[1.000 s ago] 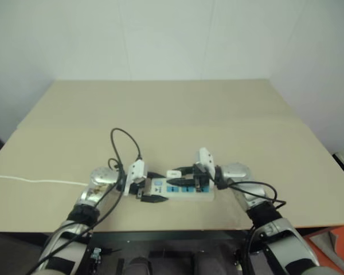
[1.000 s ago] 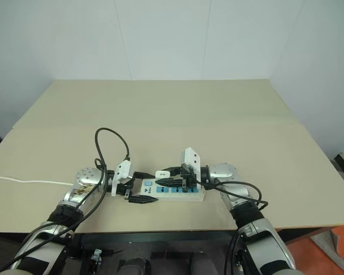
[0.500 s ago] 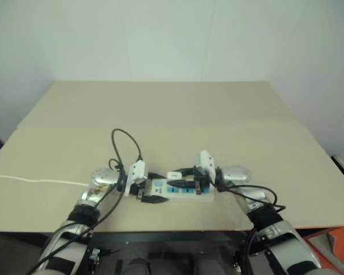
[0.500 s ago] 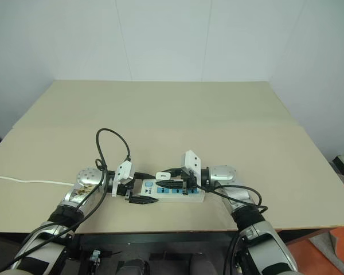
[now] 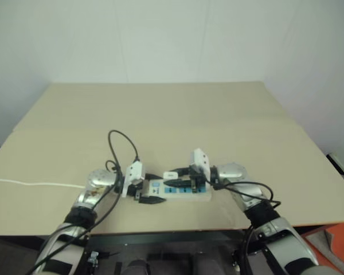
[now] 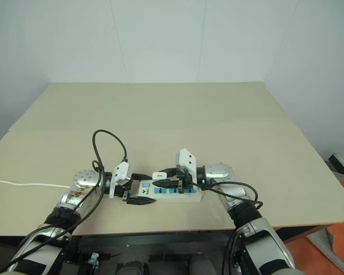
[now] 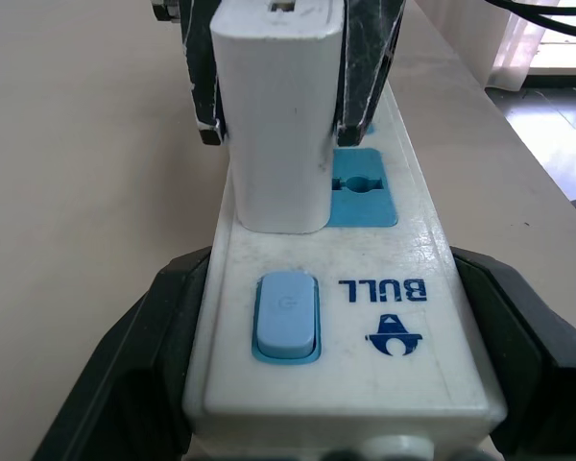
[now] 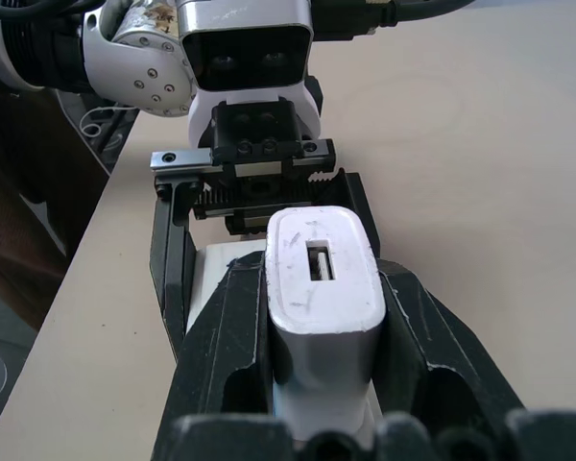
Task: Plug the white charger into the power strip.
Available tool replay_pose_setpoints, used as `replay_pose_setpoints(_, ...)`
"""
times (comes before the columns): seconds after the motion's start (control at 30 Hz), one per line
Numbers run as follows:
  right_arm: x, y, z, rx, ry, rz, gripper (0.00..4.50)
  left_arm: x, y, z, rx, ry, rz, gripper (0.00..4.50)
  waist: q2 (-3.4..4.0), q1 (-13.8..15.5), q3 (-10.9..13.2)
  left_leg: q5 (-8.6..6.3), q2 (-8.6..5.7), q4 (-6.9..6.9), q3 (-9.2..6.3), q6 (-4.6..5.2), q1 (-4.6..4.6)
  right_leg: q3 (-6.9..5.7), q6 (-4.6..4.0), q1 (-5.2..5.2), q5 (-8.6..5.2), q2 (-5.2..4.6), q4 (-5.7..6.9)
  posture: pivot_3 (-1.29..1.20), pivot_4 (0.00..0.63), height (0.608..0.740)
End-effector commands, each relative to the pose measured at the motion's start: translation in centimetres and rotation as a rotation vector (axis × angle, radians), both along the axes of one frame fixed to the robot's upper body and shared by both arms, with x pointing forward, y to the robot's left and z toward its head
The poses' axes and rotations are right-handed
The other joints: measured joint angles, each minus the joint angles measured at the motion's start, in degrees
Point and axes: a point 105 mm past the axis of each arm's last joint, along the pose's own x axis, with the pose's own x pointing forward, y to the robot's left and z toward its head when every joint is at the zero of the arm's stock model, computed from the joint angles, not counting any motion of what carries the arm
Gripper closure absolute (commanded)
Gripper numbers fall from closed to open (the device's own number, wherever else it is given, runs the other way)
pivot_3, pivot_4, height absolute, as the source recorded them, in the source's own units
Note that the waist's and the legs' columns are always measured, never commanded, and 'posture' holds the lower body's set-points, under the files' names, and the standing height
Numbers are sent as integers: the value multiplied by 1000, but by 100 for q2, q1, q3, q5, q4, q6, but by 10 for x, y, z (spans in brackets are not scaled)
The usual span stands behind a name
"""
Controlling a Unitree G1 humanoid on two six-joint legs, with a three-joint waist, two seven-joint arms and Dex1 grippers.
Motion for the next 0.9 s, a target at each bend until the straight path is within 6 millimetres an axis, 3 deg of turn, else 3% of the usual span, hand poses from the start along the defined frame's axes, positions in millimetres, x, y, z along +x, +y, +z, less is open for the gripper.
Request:
replay_pose_setpoints(0.03, -13, -32, -73, -244, 205, -90, 3365, 3, 10, -1, 38, -4, 23, 1208, 1, 1, -5, 0, 0, 0, 0, 0, 0, 0, 0, 0, 0, 0, 0, 0, 150, 740)
replay_pose_setpoints(0.17, -18, -40, -74, -253, 192, -89, 3365, 4, 10, 0, 39, -7, 27, 1208, 3, 18, -8, -1, -1, -2, 0, -1, -2, 0, 0, 0, -2, -1, -3, 0, 150, 740)
replay_pose_setpoints(0.8, -22, -40, -80, -254, 213, -81, 3365, 4, 12, 1, 39, -13, 39, 1208, 3, 27, -8, -6, 0, -3, 0, -8, -4, -1, -1, -1, -8, -2, -6, 0, 150, 740)
replay_pose_setpoints(0.9, -23, -37, -75, -233, 201, -61, 2469, 4, 12, 1, 37, -13, 39, 1208, 2, 33, -8, -6, 0, -3, -1, -9, -6, -1, -1, -3, -8, -2, -7, 0, 150, 740)
